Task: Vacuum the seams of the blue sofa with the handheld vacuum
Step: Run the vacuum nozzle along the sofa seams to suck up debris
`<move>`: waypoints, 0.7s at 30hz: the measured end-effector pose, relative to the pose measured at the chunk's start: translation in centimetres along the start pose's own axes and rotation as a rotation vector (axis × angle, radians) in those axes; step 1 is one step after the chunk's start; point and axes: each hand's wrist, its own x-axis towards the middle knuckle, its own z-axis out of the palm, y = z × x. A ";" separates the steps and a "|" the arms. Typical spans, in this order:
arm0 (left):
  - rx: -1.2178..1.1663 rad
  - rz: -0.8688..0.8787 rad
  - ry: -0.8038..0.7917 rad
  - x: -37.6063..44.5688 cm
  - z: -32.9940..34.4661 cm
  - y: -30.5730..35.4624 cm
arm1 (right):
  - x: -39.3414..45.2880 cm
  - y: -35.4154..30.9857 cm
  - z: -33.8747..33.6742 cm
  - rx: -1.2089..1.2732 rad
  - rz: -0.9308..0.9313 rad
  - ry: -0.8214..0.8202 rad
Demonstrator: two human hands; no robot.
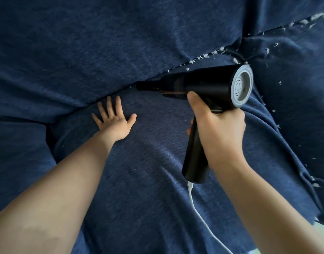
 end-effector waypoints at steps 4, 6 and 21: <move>0.004 -0.002 -0.005 0.0 0.0 0.0 | 0.2 -0.4 1.0 0.047 0.059 -0.023; 0.004 -0.003 0.003 0.1 0.1 -0.1 | 0.3 -0.5 2.2 0.061 0.091 -0.030; 0.003 -0.006 0.021 0.0 0.2 0.0 | 1.3 -0.1 -0.7 0.064 0.030 0.053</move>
